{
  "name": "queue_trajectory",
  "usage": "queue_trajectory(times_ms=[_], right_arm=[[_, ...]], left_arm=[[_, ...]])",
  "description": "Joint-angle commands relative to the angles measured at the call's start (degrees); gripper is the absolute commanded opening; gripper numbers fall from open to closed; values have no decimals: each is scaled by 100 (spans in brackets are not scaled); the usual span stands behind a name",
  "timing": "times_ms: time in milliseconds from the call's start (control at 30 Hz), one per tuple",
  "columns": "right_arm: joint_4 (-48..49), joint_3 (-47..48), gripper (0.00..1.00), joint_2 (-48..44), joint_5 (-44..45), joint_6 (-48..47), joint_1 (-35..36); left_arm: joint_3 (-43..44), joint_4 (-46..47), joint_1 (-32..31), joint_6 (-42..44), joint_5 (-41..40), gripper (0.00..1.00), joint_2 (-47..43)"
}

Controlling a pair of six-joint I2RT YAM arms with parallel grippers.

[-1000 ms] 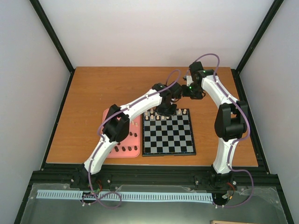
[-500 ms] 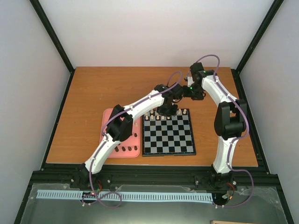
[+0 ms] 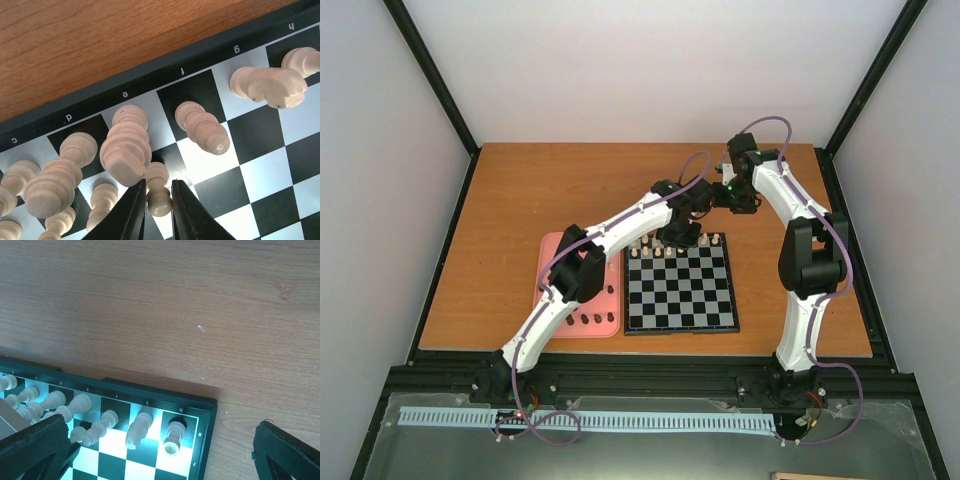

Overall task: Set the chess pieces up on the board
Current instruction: Place the chess piece on the chessboard.

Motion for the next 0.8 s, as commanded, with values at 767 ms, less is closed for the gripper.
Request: queue_trajectory(times_ms=[767], right_arm=[[51,-3,100,-79,-181,-14,9]], left_arm=[[-118,206,-66,102,366,24,-105]])
